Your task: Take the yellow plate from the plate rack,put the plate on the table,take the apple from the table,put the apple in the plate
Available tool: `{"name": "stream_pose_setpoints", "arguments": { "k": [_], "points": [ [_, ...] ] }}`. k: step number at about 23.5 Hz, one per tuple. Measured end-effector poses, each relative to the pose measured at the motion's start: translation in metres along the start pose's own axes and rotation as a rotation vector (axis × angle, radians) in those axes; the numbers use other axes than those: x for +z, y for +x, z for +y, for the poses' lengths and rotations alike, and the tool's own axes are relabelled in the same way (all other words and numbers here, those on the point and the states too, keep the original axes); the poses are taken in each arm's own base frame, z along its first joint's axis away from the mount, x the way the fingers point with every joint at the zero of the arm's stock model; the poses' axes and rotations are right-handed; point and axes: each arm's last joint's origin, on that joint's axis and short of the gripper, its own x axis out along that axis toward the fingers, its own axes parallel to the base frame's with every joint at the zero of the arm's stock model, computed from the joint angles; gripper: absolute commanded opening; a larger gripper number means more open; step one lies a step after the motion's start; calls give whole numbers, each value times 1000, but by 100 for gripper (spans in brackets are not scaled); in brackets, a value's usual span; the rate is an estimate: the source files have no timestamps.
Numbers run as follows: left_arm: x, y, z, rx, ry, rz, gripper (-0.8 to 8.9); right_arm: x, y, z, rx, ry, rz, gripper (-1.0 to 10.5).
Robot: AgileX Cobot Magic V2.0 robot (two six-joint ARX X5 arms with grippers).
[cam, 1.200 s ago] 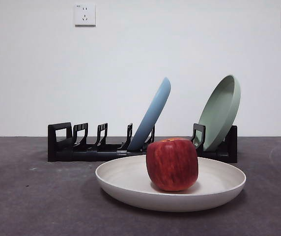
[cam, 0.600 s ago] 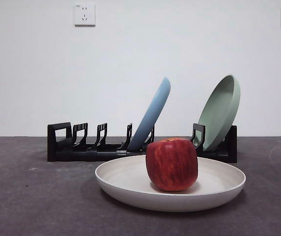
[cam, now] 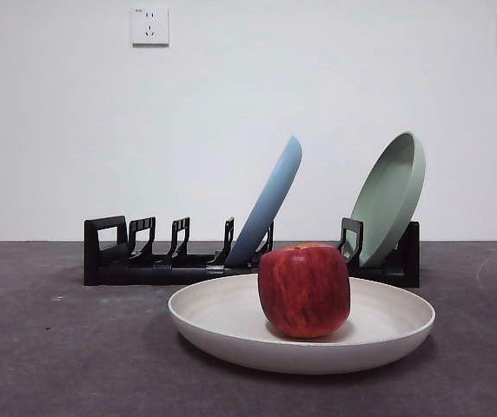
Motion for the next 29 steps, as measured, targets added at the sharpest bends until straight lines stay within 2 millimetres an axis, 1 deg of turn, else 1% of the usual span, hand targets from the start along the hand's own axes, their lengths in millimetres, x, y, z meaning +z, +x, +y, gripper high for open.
{"name": "stream_pose_setpoints", "arguments": {
  "k": [13, 14, 15, 17, 18, 19, 21, 22, 26, 29],
  "points": [
    [0, 0, 0, 0, 0, 0, -3, 0, -2, 0, 1, -12, -10, 1],
    [0, 0, 0, 0, 0, 0, -3, 1, -5, -1, 0, -27, -33, 1],
    [0, 0, 0, 0, 0, 0, -3, 5, -9, -2, -4, -51, -102, 1],
    [0, 0, 0, 0, 0, 0, -3, 16, -17, -8, -48, -89, -311, 1],
    [0, 0, 0, 0, 0, 0, -3, 17, -19, -13, -89, -91, -409, 1],
    [0, 0, 0, 0, 0, 0, -3, 14, -20, -19, -138, -86, -488, 1],
    [0, 0, 0, 0, 0, 0, -3, -4, -16, -29, -195, -78, -578, 1],
    [0, 0, 0, 0, 0, 0, -3, -17, -12, -33, -212, -79, -574, 1],
    [0, 0, 0, 0, 0, 0, -3, -56, 4, -43, -291, -56, -518, 1],
    [0, 0, 0, 0, 0, 0, -3, -80, 13, -49, -332, -20, -495, 1]
  ]
}}
